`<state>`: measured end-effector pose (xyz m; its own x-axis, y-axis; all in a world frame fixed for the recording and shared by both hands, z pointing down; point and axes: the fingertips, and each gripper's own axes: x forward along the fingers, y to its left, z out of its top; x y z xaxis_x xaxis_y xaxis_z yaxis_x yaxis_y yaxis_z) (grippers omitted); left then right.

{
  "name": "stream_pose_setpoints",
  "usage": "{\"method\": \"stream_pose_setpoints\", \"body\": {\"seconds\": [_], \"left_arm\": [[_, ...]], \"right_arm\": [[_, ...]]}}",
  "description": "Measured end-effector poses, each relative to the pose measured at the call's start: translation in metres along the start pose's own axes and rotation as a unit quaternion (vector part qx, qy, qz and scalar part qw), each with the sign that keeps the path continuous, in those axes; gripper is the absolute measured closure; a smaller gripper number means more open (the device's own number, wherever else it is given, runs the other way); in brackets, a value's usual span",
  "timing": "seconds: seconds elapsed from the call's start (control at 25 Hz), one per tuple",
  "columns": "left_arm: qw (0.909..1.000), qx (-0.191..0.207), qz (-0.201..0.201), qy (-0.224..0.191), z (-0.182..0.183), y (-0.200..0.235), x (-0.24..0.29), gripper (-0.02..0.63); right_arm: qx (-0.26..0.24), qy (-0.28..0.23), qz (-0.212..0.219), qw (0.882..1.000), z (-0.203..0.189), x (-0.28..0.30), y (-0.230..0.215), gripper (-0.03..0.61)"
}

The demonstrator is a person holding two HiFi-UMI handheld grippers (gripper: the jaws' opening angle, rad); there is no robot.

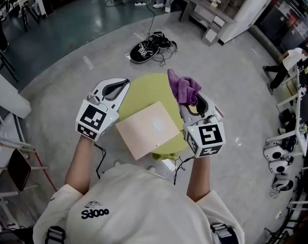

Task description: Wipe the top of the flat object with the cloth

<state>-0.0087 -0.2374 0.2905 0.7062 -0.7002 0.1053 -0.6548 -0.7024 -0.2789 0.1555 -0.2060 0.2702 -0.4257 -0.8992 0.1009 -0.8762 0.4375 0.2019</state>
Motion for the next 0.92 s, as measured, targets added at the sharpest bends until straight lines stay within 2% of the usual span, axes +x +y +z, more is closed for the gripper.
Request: {"method": "stream_pose_setpoints", "body": {"seconds": [0.28, 0.92], "left_arm": [[0.9999, -0.009, 0.0, 0.007, -0.007, -0.003, 0.003, 0.607], [0.9991, 0.025, -0.009, 0.033, -0.018, -0.016, 0.004, 0.607]], "right_arm": [[-0.001, 0.009, 0.001, 1.0, -0.007, 0.002, -0.002, 0.41], [0.008, 0.021, 0.01, 1.0, -0.018, 0.006, 0.006, 0.41]]}}
